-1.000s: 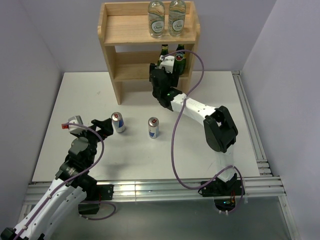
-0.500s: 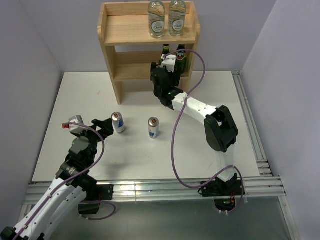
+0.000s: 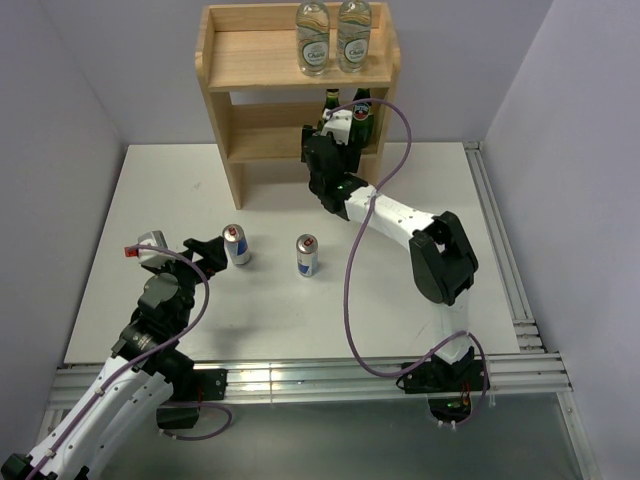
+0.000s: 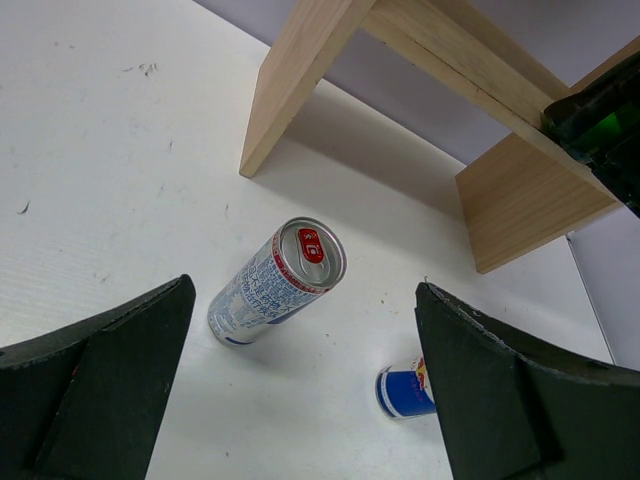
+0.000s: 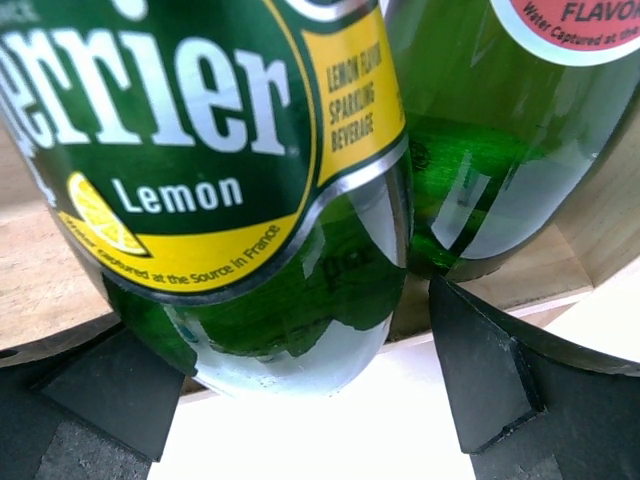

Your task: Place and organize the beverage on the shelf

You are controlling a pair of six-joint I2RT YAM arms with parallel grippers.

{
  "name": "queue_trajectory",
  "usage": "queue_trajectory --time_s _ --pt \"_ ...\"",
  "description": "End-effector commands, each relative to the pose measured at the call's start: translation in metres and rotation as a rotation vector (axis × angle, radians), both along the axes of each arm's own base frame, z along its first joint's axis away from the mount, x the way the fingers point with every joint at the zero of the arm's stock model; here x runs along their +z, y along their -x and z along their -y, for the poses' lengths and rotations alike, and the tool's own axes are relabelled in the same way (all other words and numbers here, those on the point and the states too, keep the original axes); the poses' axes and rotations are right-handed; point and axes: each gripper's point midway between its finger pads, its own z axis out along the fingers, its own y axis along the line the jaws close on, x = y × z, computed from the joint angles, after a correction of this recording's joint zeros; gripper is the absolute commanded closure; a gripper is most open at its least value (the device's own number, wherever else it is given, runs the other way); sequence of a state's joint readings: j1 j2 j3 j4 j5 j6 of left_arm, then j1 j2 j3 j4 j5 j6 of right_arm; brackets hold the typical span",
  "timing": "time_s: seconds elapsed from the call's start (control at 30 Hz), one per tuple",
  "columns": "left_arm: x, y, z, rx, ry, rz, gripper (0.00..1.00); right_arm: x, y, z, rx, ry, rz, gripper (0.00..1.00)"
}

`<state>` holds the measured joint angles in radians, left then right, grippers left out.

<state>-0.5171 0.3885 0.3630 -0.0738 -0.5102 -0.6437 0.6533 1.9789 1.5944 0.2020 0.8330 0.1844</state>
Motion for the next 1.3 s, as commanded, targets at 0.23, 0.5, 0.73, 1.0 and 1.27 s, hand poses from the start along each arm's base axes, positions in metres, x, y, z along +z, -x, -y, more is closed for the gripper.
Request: queue_trajectory --time_s 0.23,0.5,0.73,1.0,1.27 --pt "0.013 0.001 0.002 -0.011 0.011 0.034 0.01 0.034 0.013 0.005 0.064 -0.060 0.048 0.00" --pt "0.013 0.002 0.002 -0.014 0.015 0.038 0.01 0.045 0.030 0.003 0.100 -0.068 0.060 0.00" --pt "0.014 0.004 0.001 -0.013 0.021 0.043 0.01 0.043 0.043 0.000 0.111 -0.077 0.045 0.00" --pt "0.014 0.003 0.001 -0.012 0.021 0.043 0.01 0.052 0.098 -0.020 0.149 -0.108 0.036 0.00" --pt "0.013 0.003 0.001 -0.012 0.023 0.041 0.01 0.034 0.192 -0.041 0.233 -0.169 -0.039 0.00"
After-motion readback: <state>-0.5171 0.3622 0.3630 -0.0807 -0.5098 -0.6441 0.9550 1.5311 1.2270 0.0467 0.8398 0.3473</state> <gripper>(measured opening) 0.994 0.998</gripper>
